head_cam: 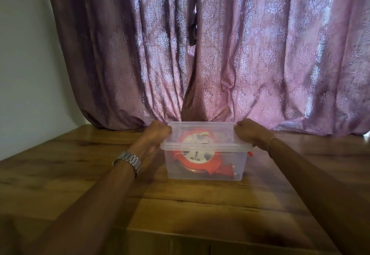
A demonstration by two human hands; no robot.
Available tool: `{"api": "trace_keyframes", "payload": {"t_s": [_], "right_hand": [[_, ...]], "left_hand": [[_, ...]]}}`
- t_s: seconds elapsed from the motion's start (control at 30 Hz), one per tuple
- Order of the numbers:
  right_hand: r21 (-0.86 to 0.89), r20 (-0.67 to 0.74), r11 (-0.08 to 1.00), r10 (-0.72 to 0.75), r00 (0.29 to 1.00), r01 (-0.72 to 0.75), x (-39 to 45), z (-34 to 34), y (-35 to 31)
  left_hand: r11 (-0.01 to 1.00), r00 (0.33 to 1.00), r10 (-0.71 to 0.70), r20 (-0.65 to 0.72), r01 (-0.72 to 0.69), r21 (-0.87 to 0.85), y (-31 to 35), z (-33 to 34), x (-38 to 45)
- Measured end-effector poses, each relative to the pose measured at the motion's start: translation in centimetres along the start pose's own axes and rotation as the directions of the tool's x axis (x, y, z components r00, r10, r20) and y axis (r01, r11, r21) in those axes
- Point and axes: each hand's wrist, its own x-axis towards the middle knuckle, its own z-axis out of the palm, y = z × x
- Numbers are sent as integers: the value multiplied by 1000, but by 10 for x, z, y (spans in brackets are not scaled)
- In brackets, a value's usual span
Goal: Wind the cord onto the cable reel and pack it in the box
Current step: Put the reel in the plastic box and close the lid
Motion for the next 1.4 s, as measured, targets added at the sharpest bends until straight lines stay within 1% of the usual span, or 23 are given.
{"api": "trace_keyframes", "payload": {"t_s": [0.1,0.2,0.27,0.37,0.43,0.5,0.57,0.6,0.63,0.67,0.73,0.77,0.8,0.83,0.87,0.93,1.0,1.07,1.27,1.33,1.4], "right_hand": [[-19,46,1000,9,999,-8,0,-1,-2],[-46,45,999,2,999,0,1,-1,-2],[-9,53,1000,29,998,-29,2,0,-2],[175,84,975,123,989,-136,-2,1,1],[283,177,926,204,963,-248,-3,2,7],[326,286,874,271,919,-360,-1,4,14],[344,317,845,306,898,-410,4,6,20],[346,297,846,310,903,-404,6,7,22],[337,247,864,301,921,-373,8,6,25],[309,166,897,277,946,-317,10,4,29],[150,-34,974,177,984,-170,14,-5,35],[34,-87,994,111,990,-109,14,-10,34],[-74,-90,995,60,994,-66,14,-15,30],[-160,-61,986,34,998,-44,14,-20,26],[-220,-18,975,25,1000,-28,15,-24,21],[-273,76,962,52,996,-30,15,-31,15],[-255,136,964,109,985,-71,17,-36,15],[-237,152,966,140,978,-102,19,-37,15],[-243,139,968,96,986,-60,24,-34,9],[-236,136,970,91,987,-57,22,-34,10],[-253,125,966,80,989,-47,21,-33,11]], "left_hand": [[999,1000,6,-6,-5,38,0,1,0],[997,1000,9,-10,-9,83,-3,5,4],[992,1000,18,-8,-17,124,-2,5,6],[991,1000,-2,21,0,132,-1,5,8],[996,998,-38,55,33,84,-4,4,8],[997,993,-73,88,71,32,-7,3,6],[997,992,-76,105,74,25,-9,2,6],[997,992,-72,108,69,31,-10,1,5],[997,991,-75,107,72,28,-10,1,4],[996,990,-88,106,86,20,-11,0,4],[993,988,-118,104,118,11,-12,0,3],[992,987,-125,104,125,7,-13,1,4],[992,987,-126,102,126,4,-14,0,5],[992,987,-127,99,128,1,-14,1,7],[991,987,-131,95,132,-2,-15,0,8],[991,987,-132,91,134,-18,-17,2,11],[990,987,-135,88,137,-21,-19,2,14],[988,985,-148,91,151,-30,-20,3,16],[979,976,-182,115,191,-67,-20,4,18],[971,966,-206,158,221,-86,-18,1,16],[967,949,-225,219,245,-67,-17,-6,14]]}}
